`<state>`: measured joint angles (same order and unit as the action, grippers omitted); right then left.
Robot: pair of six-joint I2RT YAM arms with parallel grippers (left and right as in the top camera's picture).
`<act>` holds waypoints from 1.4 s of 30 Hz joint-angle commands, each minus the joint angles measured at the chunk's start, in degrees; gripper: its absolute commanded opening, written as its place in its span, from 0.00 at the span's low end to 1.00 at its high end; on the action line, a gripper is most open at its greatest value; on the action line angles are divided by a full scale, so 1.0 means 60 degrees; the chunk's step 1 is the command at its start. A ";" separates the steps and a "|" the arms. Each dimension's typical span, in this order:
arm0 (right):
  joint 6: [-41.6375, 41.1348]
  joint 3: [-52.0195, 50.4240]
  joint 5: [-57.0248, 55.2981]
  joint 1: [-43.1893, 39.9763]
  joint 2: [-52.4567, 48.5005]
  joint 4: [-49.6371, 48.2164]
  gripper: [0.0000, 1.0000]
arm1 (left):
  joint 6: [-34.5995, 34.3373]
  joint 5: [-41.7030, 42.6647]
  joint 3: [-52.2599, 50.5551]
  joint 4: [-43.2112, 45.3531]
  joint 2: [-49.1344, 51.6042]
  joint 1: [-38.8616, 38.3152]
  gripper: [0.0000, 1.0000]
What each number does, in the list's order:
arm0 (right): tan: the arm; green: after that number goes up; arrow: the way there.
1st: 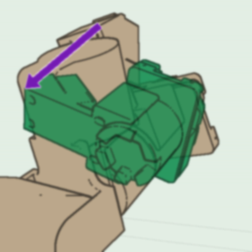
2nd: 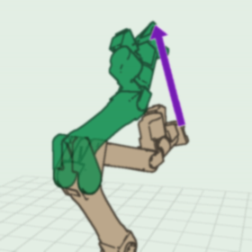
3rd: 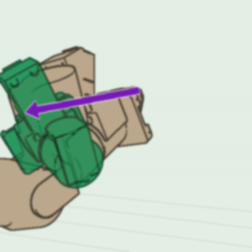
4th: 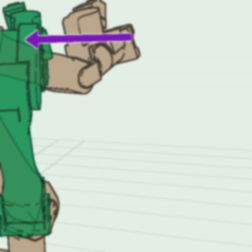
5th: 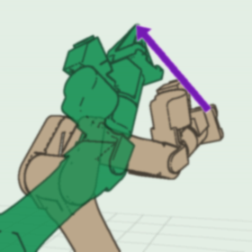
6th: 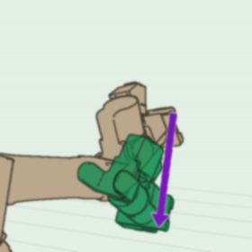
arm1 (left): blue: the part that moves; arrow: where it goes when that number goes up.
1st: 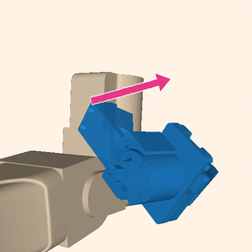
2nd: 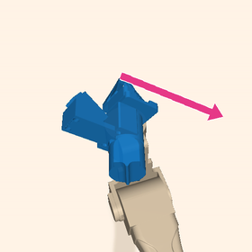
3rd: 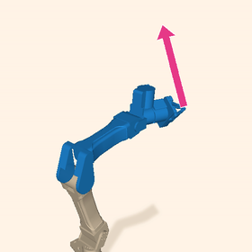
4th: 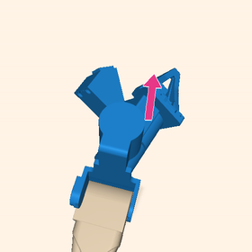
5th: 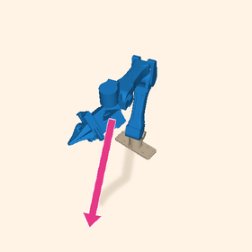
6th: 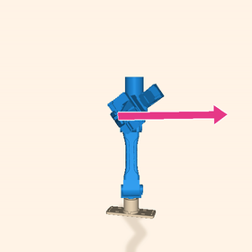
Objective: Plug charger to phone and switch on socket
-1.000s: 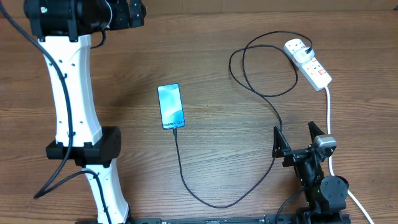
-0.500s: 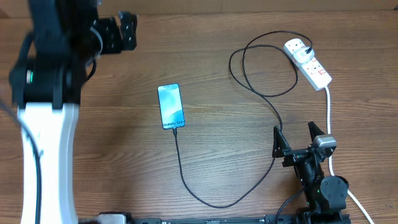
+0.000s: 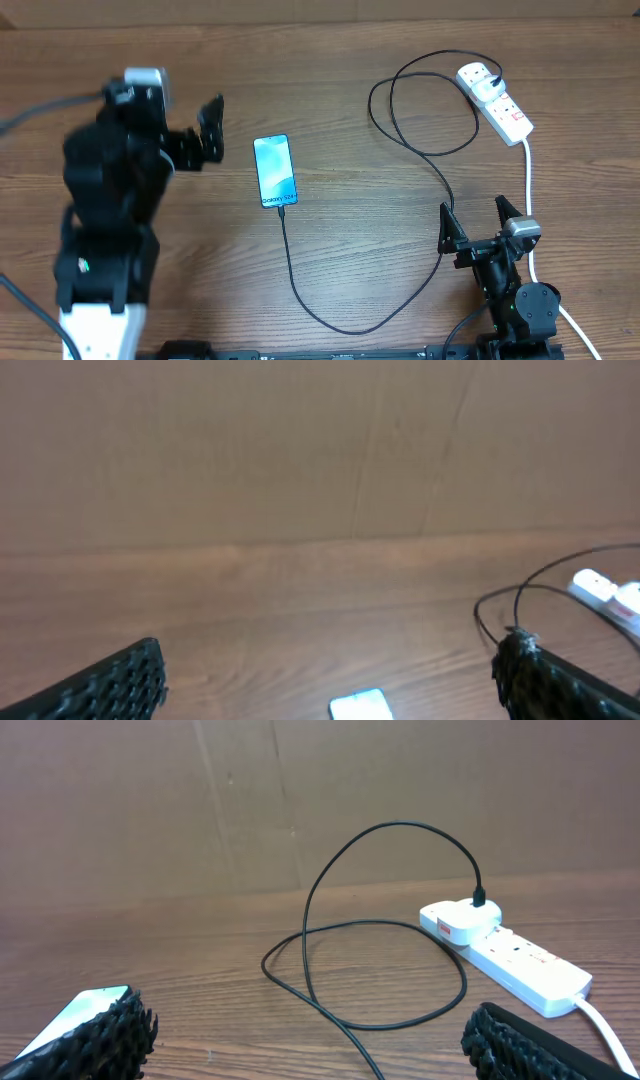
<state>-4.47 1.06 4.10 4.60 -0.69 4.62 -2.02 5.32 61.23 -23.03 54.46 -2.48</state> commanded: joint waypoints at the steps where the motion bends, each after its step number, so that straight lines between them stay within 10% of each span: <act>1: -0.0025 -0.0098 -0.0004 0.0044 0.0087 -0.0033 1.00 | 0.1144 0.0412 -0.1668 0.1009 -0.1253 0.0051 1.00; 21: -0.0029 -0.0098 -0.0004 0.0044 0.0087 -0.0033 1.00 | 0.2320 -0.0743 -0.9245 0.3741 -0.8051 0.0051 1.00; 42: -0.0029 -0.0098 -0.0004 0.0044 0.0087 -0.0033 1.00 | 0.2626 -0.0714 -1.0160 0.3096 -0.9041 0.0051 1.00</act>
<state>-4.47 1.06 4.10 4.60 -0.62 4.64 12.49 1.41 0.73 -4.64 0.95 -2.50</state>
